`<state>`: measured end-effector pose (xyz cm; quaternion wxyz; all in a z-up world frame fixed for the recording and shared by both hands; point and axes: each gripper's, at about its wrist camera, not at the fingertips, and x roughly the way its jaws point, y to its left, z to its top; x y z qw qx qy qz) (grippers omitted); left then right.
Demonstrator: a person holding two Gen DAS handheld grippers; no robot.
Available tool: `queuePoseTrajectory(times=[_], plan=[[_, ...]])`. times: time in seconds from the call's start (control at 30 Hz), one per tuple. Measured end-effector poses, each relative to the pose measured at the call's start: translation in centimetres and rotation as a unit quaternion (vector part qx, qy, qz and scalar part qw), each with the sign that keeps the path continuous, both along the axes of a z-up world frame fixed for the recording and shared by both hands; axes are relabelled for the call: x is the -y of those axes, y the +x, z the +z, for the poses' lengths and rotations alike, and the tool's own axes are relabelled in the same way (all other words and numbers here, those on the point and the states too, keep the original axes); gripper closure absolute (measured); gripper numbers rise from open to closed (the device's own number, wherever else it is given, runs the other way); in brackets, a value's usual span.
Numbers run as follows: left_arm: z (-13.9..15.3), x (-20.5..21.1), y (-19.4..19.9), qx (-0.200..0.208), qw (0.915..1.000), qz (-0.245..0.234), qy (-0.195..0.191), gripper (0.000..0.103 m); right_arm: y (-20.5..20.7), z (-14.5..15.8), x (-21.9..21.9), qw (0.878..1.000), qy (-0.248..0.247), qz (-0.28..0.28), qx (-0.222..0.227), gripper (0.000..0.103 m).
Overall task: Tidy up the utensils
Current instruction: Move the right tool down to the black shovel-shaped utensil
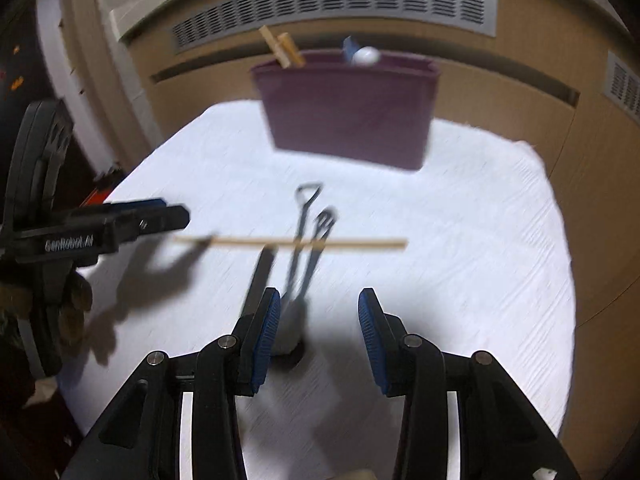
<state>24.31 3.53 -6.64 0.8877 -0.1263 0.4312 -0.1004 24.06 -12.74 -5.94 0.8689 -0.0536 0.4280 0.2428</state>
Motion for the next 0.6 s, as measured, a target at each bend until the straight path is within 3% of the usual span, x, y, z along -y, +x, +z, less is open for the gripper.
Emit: queuePoseTrajectory(times=[0.2,0.5,0.57,0.6], plan=[[-0.8,-0.9,-1.1,-0.016,0.9997,0.006,-0.015,0.036,-1.9,-1.7,-0.7,0.999,-0.049,0.007,-0.01,0.065],[0.0,-1.3,-1.5,-0.008,0.9997,0.013,-0.018,0.036,-0.5,-1.9,-3.0,0.998,-0.057,-0.006,0.014,0.064],[0.0,-1.5,-1.5,-0.009,0.9998,0.014,-0.015,0.036,-0.1,-1.8,-3.6,0.998,-0.063,-0.005,0.021,0.069],[0.1,-1.5,-1.5,-0.01,0.9998,0.013,-0.014,0.036,0.0,-1.7,-3.7,0.998,-0.061,-0.002,0.021,0.076]])
